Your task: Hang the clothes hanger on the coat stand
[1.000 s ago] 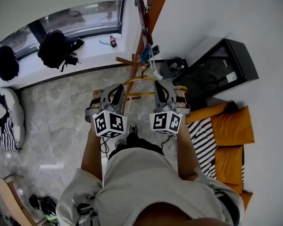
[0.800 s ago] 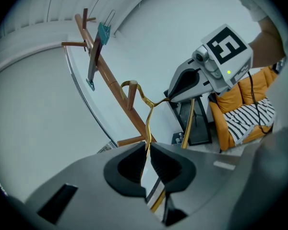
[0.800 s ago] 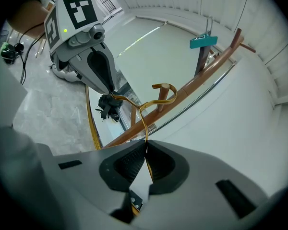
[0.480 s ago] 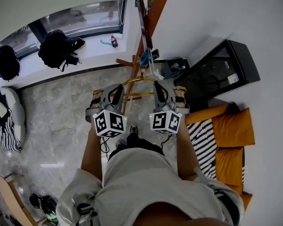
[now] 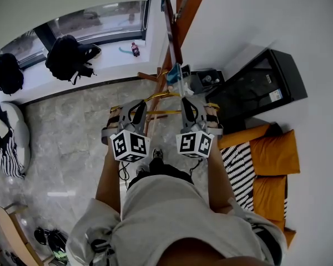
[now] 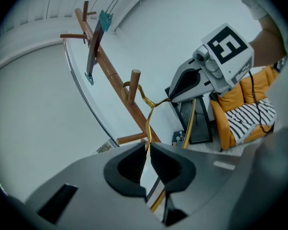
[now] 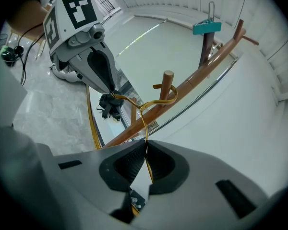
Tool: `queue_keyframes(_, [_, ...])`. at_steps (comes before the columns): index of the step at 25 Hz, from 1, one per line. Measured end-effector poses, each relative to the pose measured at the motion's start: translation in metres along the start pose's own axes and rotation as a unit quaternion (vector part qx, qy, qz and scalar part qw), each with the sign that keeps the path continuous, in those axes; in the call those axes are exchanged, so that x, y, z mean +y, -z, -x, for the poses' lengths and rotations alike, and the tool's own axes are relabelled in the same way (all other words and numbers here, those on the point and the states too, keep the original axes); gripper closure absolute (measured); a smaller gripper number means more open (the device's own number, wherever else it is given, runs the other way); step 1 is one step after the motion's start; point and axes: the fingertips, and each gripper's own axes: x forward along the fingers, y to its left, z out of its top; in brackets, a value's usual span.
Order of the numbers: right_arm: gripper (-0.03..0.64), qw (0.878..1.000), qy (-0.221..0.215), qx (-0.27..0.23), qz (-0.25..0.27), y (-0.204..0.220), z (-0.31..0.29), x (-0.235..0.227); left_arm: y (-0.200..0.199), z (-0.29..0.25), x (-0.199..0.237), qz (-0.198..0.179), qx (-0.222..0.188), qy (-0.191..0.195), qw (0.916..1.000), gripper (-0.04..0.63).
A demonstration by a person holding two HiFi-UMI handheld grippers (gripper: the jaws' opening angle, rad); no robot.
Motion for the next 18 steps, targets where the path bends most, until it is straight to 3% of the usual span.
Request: queue_keyframes(18, [0.603,1.0,-0.009,0.01,-0.004,0.011,-0.024,0.004,0.011,-0.02,0.002,0.006,0.01,0.009,0.9999,0.555])
